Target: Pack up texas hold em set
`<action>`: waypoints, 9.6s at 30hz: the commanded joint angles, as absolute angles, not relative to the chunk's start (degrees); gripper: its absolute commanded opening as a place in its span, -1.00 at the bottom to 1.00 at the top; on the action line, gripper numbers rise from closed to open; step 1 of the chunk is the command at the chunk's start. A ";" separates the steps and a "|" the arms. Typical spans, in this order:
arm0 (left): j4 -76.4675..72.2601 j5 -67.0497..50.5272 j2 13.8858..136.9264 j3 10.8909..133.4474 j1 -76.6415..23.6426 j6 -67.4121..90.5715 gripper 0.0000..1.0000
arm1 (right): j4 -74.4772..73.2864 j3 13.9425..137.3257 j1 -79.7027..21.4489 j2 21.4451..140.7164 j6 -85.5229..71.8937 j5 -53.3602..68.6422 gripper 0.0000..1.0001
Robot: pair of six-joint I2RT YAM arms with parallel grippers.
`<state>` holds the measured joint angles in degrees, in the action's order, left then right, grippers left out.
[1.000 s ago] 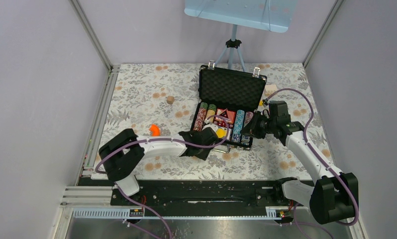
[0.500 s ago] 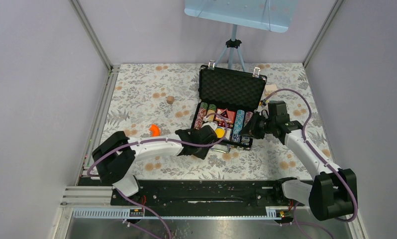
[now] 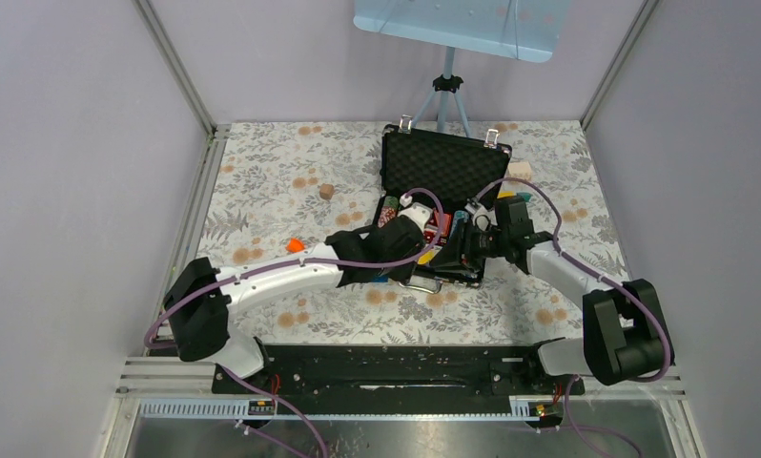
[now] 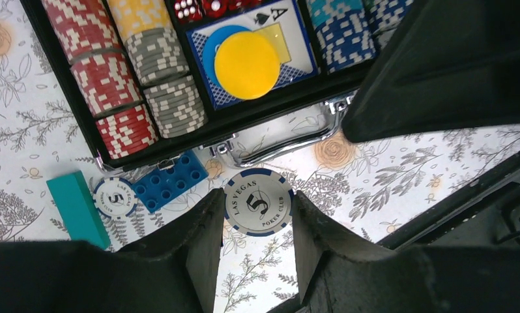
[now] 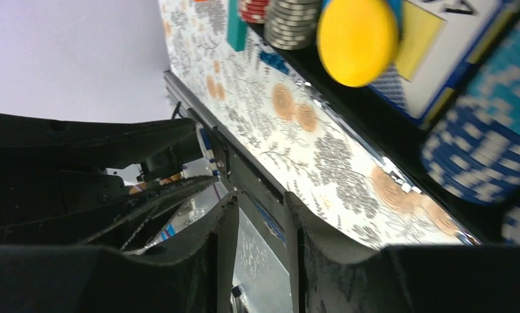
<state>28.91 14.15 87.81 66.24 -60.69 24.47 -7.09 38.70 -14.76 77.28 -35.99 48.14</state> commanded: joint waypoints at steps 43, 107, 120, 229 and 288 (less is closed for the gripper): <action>28.32 13.32 84.89 72.36 -62.58 21.98 -0.29 | 27.44 36.39 -23.79 84.91 -53.64 60.59 -0.27; 22.99 2.37 57.22 51.81 -37.15 14.50 0.63 | -39.00 53.08 -23.71 75.07 38.50 24.91 -1.00; 22.77 1.96 57.52 51.60 -36.87 14.58 0.63 | -37.46 54.68 -22.95 79.00 41.02 20.22 -1.00; 15.71 1.44 74.69 42.27 -40.08 37.64 0.02 | -3.86 37.41 -24.19 49.66 1.84 4.03 -0.11; 19.86 13.61 93.08 42.54 -47.56 40.49 -0.09 | -6.25 37.72 -24.18 52.91 2.15 4.56 -0.10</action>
<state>14.15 20.97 91.35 45.63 -44.69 36.58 -7.05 35.75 -24.27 52.62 2.61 4.10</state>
